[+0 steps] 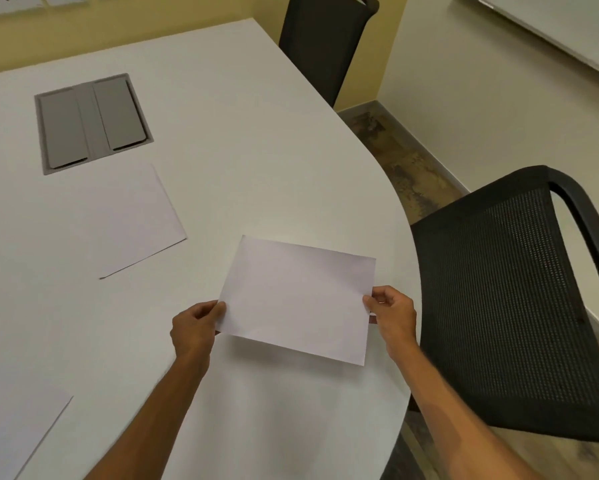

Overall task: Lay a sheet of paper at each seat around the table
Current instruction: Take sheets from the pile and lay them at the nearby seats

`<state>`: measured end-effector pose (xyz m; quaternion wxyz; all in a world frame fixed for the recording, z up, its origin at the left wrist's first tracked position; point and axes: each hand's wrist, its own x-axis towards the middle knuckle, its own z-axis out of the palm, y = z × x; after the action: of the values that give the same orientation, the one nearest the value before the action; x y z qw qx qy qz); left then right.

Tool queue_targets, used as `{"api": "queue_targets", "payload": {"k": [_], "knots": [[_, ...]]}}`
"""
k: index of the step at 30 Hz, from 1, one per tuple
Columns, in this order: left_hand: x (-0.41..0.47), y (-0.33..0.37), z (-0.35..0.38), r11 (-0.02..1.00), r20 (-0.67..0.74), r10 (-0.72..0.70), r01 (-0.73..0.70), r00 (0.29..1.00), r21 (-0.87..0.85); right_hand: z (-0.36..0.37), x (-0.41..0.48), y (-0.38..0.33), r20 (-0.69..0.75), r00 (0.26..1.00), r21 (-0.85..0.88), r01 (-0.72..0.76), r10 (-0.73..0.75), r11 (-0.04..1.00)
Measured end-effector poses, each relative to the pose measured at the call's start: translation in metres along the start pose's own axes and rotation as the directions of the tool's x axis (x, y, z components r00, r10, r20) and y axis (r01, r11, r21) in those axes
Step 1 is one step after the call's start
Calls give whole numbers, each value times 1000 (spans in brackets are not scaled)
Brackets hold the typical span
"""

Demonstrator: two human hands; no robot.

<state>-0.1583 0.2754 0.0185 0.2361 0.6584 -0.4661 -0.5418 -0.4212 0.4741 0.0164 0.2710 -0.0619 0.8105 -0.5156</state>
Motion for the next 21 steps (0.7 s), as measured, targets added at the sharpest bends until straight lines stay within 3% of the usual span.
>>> {"api": "queue_targets", "payload": {"k": [12, 21], "knots": [[26, -7, 47, 974, 27, -19, 12, 999, 225, 11, 59, 27, -88, 994, -319, 40, -71, 947], [34, -11, 60, 887, 17, 11, -17, 1000, 461, 7, 69, 38, 2, 989, -474, 132, -149, 870]]}}
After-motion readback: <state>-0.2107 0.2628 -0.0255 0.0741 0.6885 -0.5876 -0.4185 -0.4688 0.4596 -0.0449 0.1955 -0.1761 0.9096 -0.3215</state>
